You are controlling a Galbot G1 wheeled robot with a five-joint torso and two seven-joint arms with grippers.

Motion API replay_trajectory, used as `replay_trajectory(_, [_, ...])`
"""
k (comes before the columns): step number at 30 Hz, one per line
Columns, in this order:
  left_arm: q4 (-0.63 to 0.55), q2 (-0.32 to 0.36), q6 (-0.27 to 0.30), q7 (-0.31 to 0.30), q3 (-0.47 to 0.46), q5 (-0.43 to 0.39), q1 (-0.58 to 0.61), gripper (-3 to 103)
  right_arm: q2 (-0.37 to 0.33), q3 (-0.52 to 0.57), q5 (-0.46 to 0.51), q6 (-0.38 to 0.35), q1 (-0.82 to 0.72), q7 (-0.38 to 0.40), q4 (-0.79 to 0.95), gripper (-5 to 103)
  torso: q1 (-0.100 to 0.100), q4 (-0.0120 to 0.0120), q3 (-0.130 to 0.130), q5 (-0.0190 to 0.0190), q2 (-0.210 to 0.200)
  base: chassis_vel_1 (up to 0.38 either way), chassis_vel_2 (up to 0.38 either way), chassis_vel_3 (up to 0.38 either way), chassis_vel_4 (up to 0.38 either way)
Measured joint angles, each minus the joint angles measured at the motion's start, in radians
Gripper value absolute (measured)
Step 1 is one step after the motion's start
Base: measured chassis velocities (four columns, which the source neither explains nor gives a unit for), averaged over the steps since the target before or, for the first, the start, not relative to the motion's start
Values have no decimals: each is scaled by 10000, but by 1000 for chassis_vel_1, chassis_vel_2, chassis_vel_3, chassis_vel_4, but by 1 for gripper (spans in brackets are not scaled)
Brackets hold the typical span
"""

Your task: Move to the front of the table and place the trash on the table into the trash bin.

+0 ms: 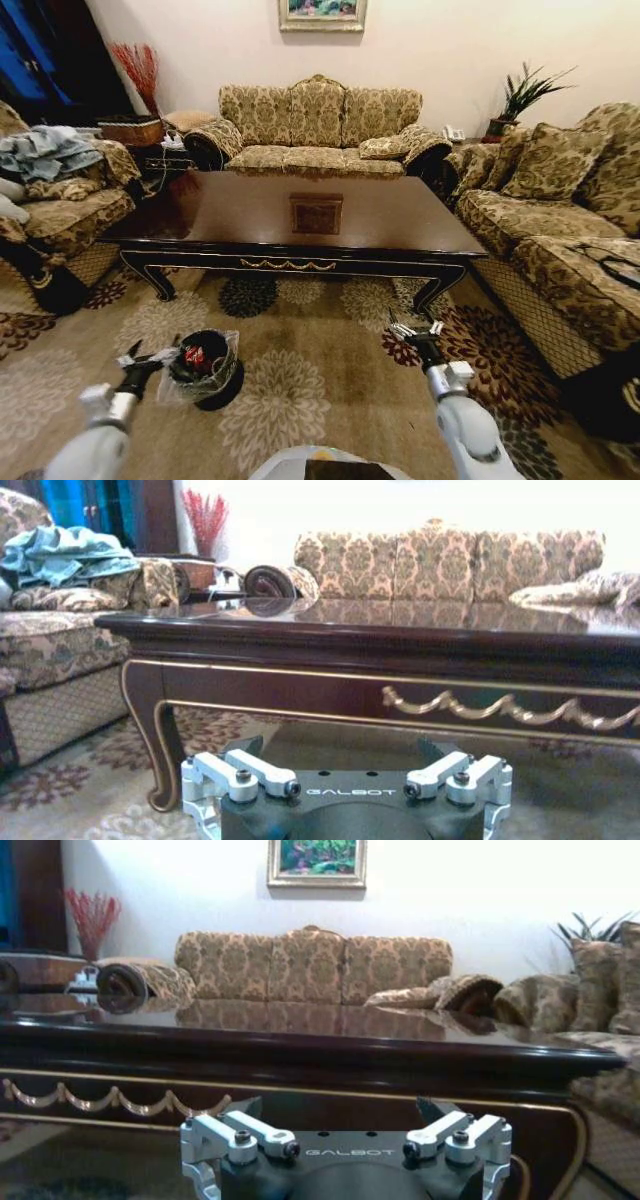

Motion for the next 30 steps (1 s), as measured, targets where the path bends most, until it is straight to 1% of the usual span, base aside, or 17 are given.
replay_trajectory(1, [-490, -711, -4, -26, 283, 245, 59, 100, -9, 117, 15, 29, -348, 11, 192, 100, 1, 3, 1, -14, 0, 0, 0, 0, 0])
replay_trajectory(2, [-822, -1113, -4, -37, 470, 384, 113, 100, -10, 231, 16, 31, -635, 16, 354, 100, 1, 1, 1, -9, 1, 0, 0, 0, 0])
replay_trajectory(3, [-822, -1113, -4, -37, 470, 384, 113, 100, -10, 231, 16, 31, -635, 16, 354, 100, 1, 1, 1, -9, 1, 0, 0, 0, 0])
replay_trajectory(5, [-1271, -1548, -2, -29, 774, 549, 236, 100, 18, 408, 7, -46, -1005, 23, 688, 100, 1, 1, 2, -4, 3, 0, 0, 0, 0])
replay_trajectory(6, [-1403, -1641, 2, -23, 880, 609, 268, 100, 43, 465, -1, -113, -1114, 26, 829, 100, 1, 2, 2, -5, 3, 0, 0, 0, 0])
replay_trajectory(11, [-1583, -1747, 8, -9, 1056, 793, 292, 100, 118, 572, -37, -248, -1295, 50, 1100, 100, 2, 1, 2, -6, 5, 0, 0, 0, 0])
replay_trajectory(14, [-1743, -1833, 98, 121, 1495, 1257, 178, 100, 347, 823, -150, -585, -1688, 231, 1882, 100, 3, 1, 5, -7, 6, 0, 0, 0, 0])
replay_trajectory(19, [-1734, -1955, 234, 196, 1832, 1600, -8, 100, 329, 995, -146, -745, -1755, 315, 2087, 100, 4, 2, 6, -7, 6, 0, 0, 0, 0])
replay_trajectory(25, [-1709, -2092, 348, 213, 1994, 1737, -109, 100, 222, 1015, -138, -859, -1752, 355, 2146, 100, 4, 1, 6, -9, 7, 0, 0, 0, 0])
replay_trajectory(30, [-1714, -2142, 347, 240, 1923, 1758, -22, 100, 259, 737, -267, -896, -1694, 362, 2148, 100, 4, 2, 7, -9, 8, 47, -43, -61, 34])
